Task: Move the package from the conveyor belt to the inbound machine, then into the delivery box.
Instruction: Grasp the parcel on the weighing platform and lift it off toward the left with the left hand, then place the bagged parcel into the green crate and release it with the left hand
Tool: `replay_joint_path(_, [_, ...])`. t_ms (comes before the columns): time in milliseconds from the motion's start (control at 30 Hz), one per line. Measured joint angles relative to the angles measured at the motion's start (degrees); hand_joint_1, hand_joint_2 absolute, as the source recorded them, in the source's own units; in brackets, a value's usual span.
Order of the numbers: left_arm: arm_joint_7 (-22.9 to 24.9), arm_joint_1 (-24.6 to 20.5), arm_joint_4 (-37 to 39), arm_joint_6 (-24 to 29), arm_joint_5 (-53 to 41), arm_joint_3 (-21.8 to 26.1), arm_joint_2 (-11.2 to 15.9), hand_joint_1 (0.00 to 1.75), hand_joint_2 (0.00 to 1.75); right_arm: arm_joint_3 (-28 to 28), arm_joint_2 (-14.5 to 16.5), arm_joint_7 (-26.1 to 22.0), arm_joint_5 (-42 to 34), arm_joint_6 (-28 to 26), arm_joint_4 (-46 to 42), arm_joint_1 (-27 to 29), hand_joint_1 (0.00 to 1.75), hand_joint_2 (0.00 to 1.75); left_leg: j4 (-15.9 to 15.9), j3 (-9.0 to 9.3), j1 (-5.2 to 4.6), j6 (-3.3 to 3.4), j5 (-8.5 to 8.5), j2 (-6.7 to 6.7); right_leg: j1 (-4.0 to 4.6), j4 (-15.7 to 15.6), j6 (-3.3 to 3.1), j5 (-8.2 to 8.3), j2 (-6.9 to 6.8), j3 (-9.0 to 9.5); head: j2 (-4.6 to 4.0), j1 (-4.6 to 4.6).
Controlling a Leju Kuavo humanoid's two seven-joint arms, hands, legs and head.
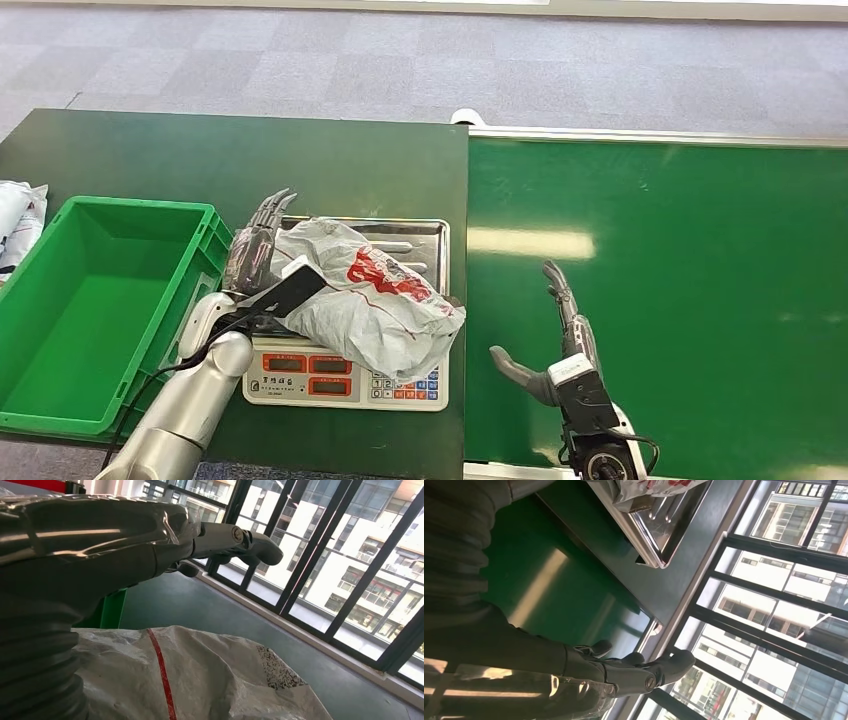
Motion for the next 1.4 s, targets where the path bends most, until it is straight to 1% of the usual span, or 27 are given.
replay_joint_path(33, [0.0,-0.2,0.5,0.0,-0.1,-0.2,0.0,0.0,1.75,0.0,0.0,0.0,0.1,0.0,0.2,0.0,0.0,1.75,0.0,0.0,0.0,0.0,0.0,0.0,0.0,0.0,0.0,0.0,0.0,0.0,0.0,0.0])
replay_joint_path(67, [0.0,-0.4,0.9,-0.1,-0.3,-0.3,0.0,0.04,1.75,0.0,0.0,0.0,0.3,0.0,0.3,0.0,0.0,1.75,0.0,0.0,0.0,0.0,0.0,0.0,0.0,0.0,0.0,0.0,0.0,0.0,0.0,0.0])
replay_joint_path(100, [0.0,-0.6,1.4,-0.2,-0.6,-0.5,0.1,0.41,1.75,0.0,0.0,0.0,0.4,0.0,0.5,-0.1,0.0,1.75,0.0,0.0,0.0,0.0,0.0,0.0,0.0,0.0,0.0,0.0,0.0,0.01,0.0,0.0])
replay_joint_path(167, [0.2,-1.1,2.3,-0.9,-1.7,-1.0,0.3,1.25,1.75,0.1,0.0,0.1,0.7,0.1,1.0,-0.2,0.0,1.75,0.0,0.0,0.0,0.0,0.0,-0.01,0.0,0.0,0.0,0.0,0.0,0.01,0.0,0.0])
replay_joint_path(200, [0.5,-1.4,2.7,-1.6,-2.4,-1.4,0.4,1.63,1.75,0.1,0.0,0.2,0.8,0.1,1.2,-0.3,0.0,1.75,0.0,0.0,0.0,0.0,0.01,-0.01,0.0,0.0,0.0,0.0,0.0,0.02,0.0,-0.01])
replay_joint_path(233, [0.7,-1.7,3.1,-2.4,-3.1,-1.7,0.6,1.67,1.75,0.1,0.0,0.2,0.9,0.1,1.4,-0.4,0.0,1.75,0.0,0.01,0.0,0.0,0.01,-0.02,0.0,0.0,0.0,0.01,0.0,0.02,0.0,-0.01])
replay_joint_path(367, [1.0,-2.8,4.6,-5.5,-4.8,-3.2,0.9,1.68,1.75,0.0,0.0,0.2,1.1,0.5,1.8,-0.6,0.0,1.75,0.0,0.01,0.0,0.0,0.01,-0.02,0.0,0.0,0.0,0.01,0.0,0.02,0.0,-0.01])
replay_joint_path(500, [0.9,-4.0,5.7,-7.3,-5.0,-4.0,1.0,1.7,1.75,-0.1,0.0,0.5,1.5,0.6,1.9,-0.6,0.0,1.75,0.0,0.01,0.0,0.0,0.01,-0.02,0.0,0.0,0.0,0.01,0.0,0.02,0.0,0.0])
replay_joint_path(733, [0.7,-5.1,6.3,-8.4,-4.7,-4.7,1.2,1.7,1.75,-0.3,0.0,1.2,2.1,0.6,1.9,-0.6,0.0,1.75,0.0,0.01,0.0,0.0,0.01,0.0,0.0,0.0,0.0,0.01,0.0,0.01,0.0,-0.01])
replay_joint_path(867, [0.3,-5.5,6.7,-8.5,-4.6,-4.9,1.2,1.75,1.75,-0.7,0.0,1.6,2.6,0.4,1.9,-0.6,0.0,1.75,0.0,0.01,0.0,0.0,0.01,0.0,0.0,0.0,0.0,0.01,0.0,0.0,0.0,0.0])
replay_joint_path(933, [-1.2,-5.5,6.7,-5.1,-3.8,-4.9,1.2,1.75,1.75,-1.1,0.1,1.7,2.8,0.2,1.9,-0.5,0.0,1.75,0.0,0.01,0.0,0.0,0.01,0.01,0.0,0.0,0.0,0.01,0.0,0.0,0.0,-0.01])
replay_joint_path(1000, [-3.7,-5.2,5.5,0.8,-2.0,-4.8,1.2,1.75,1.75,-1.5,0.3,1.9,3.0,0.1,1.8,-0.3,0.0,1.75,0.0,0.0,0.0,0.0,0.01,0.01,0.0,0.0,0.0,0.01,0.0,0.0,0.0,-0.02])
replay_joint_path(1067, [-5.6,-4.2,1.6,6.4,0.2,-4.7,1.2,1.75,1.75,-2.0,0.4,2.3,3.2,0.0,1.5,0.2,0.0,1.75,0.0,-0.01,0.0,0.0,0.0,0.01,0.0,0.0,0.0,0.0,0.0,-0.01,0.0,-0.02])
replay_joint_path(1133, [-6.1,-2.7,-4.5,10.1,1.7,-4.6,1.2,1.75,1.75,-2.3,0.4,2.5,3.2,-0.2,1.1,0.7,0.0,1.75,0.0,-0.04,0.0,0.0,0.0,0.0,0.0,0.0,0.0,0.0,0.0,-0.03,0.0,-0.01])
replay_joint_path(1200, [-6.1,-1.1,-11.2,12.2,2.3,-4.4,1.3,1.75,1.75,-2.6,0.4,2.7,3.1,-0.5,0.8,1.3,0.0,1.75,0.0,-0.07,0.0,0.0,-0.01,0.01,0.0,0.0,0.0,0.0,0.0,-0.07,0.0,-0.01])
replay_joint_path(1267, [-5.9,0.2,-17.1,13.1,2.5,-4.1,1.3,1.75,1.75,-2.8,0.4,2.8,3.0,-0.8,0.5,1.8,0.0,1.75,0.0,-0.09,0.0,0.0,-0.02,0.0,0.0,0.0,0.0,-0.01,0.0,-0.08,0.0,0.0])
replay_joint_path(1333, [-5.6,1.1,-21.4,13.2,2.5,-3.9,1.3,1.75,1.75,-3.0,0.4,2.9,3.0,-1.0,0.2,2.2,0.0,1.75,0.0,-0.09,0.0,0.0,-0.02,-0.01,0.0,0.0,0.0,-0.01,0.0,-0.08,0.0,-0.01])
replay_joint_path(1400, [-5.6,1.7,-24.1,13.3,2.6,-3.8,1.4,1.75,1.75,-3.0,0.4,3.0,3.0,-1.1,0.1,2.4,0.0,1.75,0.0,-0.09,0.0,0.0,-0.01,0.0,0.0,0.0,0.0,-0.01,0.0,-0.08,0.0,-0.01])
